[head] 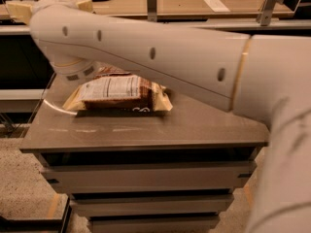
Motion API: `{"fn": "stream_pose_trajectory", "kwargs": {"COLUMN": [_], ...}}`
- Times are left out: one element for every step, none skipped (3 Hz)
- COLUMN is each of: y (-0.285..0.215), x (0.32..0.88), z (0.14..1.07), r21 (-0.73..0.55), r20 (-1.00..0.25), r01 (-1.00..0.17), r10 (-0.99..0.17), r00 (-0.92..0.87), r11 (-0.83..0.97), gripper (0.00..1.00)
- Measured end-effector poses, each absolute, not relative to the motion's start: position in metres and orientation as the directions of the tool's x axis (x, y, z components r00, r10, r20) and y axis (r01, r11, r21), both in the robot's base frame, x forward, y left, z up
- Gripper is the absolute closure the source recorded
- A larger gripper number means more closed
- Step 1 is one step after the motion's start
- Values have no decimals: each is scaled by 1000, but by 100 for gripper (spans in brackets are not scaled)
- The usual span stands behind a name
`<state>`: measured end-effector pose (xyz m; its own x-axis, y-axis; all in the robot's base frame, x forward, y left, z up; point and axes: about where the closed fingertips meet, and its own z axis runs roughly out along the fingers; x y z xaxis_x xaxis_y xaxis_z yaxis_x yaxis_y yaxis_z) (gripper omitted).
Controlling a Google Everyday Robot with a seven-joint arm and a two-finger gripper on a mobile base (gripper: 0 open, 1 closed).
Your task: Move orange can near orange
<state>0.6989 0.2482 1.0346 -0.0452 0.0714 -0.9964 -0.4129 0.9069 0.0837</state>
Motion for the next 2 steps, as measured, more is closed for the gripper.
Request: {"fn": "stream_pose_trajectory", "kwargs": {"y": [283,298], "x": [714,731], "z": [1013,1003], "r21": [134,110], "r20": [-987,-985], "r01": [-336,-225], "r10": [93,75], "r00": [-134,-156], "r11": [932,968], "gripper": [0,0]}}
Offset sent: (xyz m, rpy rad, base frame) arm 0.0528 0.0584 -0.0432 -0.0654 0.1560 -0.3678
